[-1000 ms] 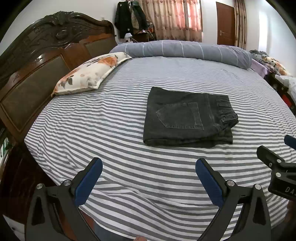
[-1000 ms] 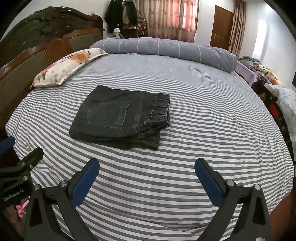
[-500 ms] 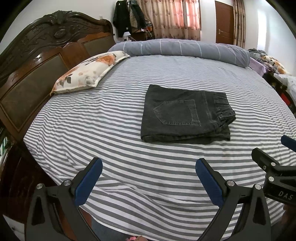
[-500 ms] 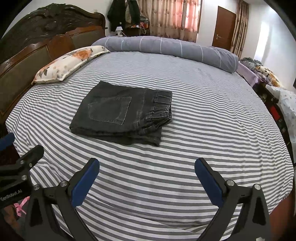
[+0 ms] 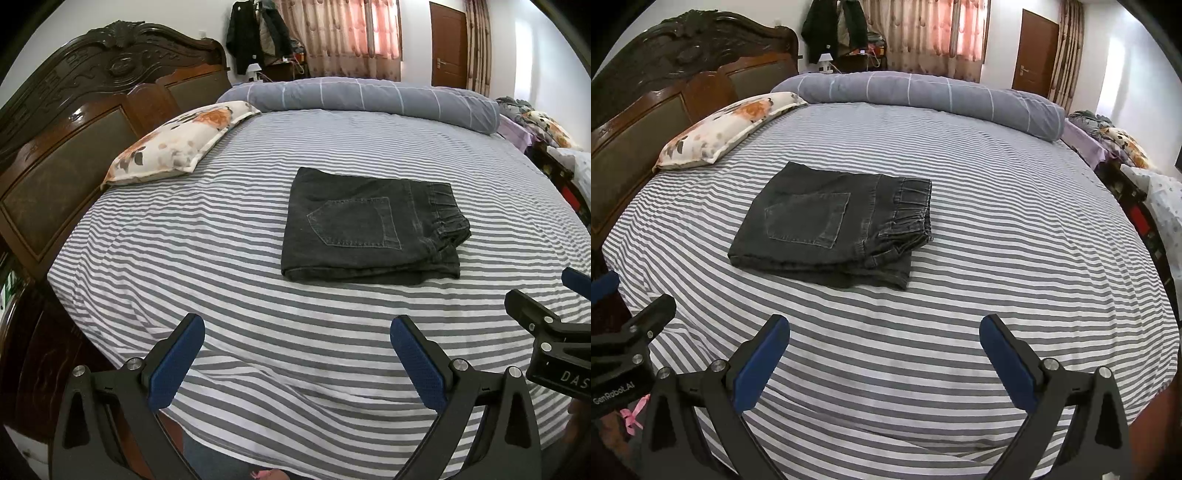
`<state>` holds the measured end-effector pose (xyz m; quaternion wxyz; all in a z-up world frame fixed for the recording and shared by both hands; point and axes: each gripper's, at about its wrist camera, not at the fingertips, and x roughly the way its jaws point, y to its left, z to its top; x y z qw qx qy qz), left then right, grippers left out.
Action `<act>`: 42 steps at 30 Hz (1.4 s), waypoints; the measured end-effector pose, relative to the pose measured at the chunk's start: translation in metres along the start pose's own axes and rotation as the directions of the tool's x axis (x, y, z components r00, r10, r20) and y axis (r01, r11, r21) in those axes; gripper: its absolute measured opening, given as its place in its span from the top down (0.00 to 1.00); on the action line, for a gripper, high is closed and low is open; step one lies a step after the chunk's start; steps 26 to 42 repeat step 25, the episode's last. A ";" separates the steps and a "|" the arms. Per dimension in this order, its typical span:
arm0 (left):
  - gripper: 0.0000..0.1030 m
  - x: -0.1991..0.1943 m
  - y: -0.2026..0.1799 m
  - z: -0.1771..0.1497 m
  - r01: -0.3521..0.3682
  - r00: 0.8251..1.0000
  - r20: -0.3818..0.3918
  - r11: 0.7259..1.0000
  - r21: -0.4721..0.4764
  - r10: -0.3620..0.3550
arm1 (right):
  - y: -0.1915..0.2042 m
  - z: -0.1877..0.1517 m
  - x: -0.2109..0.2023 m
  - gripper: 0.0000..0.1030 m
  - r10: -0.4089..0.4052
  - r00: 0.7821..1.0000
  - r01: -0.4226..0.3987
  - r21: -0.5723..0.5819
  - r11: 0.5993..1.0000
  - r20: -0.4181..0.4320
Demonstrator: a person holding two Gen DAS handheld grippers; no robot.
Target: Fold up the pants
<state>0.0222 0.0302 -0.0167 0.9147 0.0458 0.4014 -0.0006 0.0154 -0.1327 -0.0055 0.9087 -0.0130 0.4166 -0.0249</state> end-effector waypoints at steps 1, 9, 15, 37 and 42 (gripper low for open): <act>0.03 0.000 -0.001 0.000 0.001 1.000 0.000 1.000 0.000 -0.001 | 0.000 -0.001 0.000 0.01 -0.001 1.000 0.001 0.000 1.000 0.000; 0.03 0.003 -0.004 0.000 0.000 1.000 0.005 1.000 0.021 0.000 | -0.004 -0.001 0.002 0.01 -0.002 1.000 0.003 0.015 1.000 -0.011; 0.03 0.005 -0.005 0.000 -0.001 1.000 -0.001 1.000 0.017 0.001 | -0.007 -0.002 0.004 0.01 0.000 1.000 0.000 0.021 1.000 -0.018; 0.03 0.008 -0.004 -0.001 0.014 1.000 -0.011 1.000 0.014 -0.014 | -0.007 -0.003 0.005 0.02 0.002 1.000 -0.001 0.022 1.000 -0.023; 0.03 0.008 -0.004 -0.001 0.014 1.000 -0.011 1.000 0.014 -0.014 | -0.007 -0.003 0.005 0.02 0.002 1.000 -0.001 0.022 1.000 -0.023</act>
